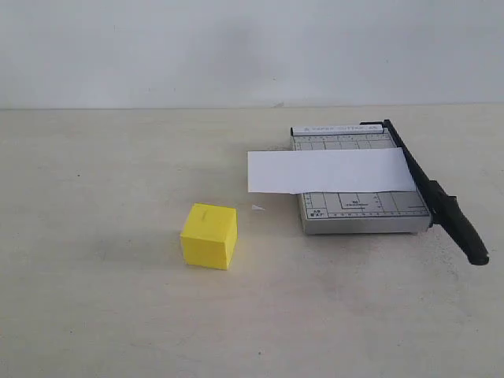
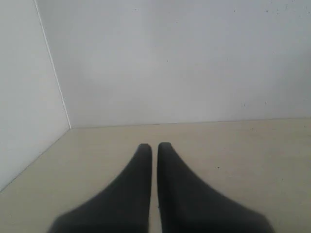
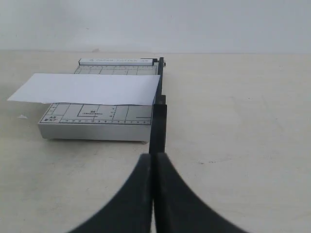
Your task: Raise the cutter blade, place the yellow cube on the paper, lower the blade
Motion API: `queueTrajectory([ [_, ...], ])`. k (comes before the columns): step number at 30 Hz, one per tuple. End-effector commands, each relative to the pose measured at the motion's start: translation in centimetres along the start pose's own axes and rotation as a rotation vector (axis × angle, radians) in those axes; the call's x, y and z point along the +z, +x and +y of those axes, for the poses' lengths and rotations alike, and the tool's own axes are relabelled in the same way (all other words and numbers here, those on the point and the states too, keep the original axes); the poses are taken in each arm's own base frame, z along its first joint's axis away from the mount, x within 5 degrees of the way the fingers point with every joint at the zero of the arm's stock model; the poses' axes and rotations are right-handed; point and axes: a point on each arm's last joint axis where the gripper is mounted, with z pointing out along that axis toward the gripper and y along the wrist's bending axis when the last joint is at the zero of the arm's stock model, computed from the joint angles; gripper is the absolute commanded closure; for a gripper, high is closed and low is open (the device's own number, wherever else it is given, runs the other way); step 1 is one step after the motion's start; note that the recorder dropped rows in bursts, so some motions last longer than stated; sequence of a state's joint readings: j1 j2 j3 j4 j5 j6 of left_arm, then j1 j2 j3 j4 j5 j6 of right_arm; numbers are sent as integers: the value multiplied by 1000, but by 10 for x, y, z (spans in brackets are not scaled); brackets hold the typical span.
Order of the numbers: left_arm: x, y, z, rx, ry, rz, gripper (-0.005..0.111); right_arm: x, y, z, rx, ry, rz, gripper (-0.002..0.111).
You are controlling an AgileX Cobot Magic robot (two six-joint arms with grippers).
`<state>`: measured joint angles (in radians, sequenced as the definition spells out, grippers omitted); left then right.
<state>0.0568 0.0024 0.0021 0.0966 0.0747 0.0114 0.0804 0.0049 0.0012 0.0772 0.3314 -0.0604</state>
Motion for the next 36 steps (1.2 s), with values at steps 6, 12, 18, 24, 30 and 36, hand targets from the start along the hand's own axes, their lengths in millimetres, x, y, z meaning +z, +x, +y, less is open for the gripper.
queueTrajectory([
  [6, 0, -1, 0, -6, 8, -4, 102, 0, -1, 0, -14, 4, -14, 108],
  [12, 0, -1, 0, -6, 8, -4, 102, 0, -2, -1, -64, 13, -18, 108],
  [18, 0, -1, 0, -6, 8, -4, 102, -1, -11, -2, -94, 27, -121, 108],
  [24, 0, -1, 0, -6, 8, -4, 102, -5, -28, -2, 155, -5, -315, 108],
  [30, 0, -1, 0, -6, 8, -4, 102, -6, -30, -2, 281, -26, -338, 108],
  [36, 0, -1, 0, -6, 8, -4, 102, -12, -44, -4, 365, -52, -504, 108],
])
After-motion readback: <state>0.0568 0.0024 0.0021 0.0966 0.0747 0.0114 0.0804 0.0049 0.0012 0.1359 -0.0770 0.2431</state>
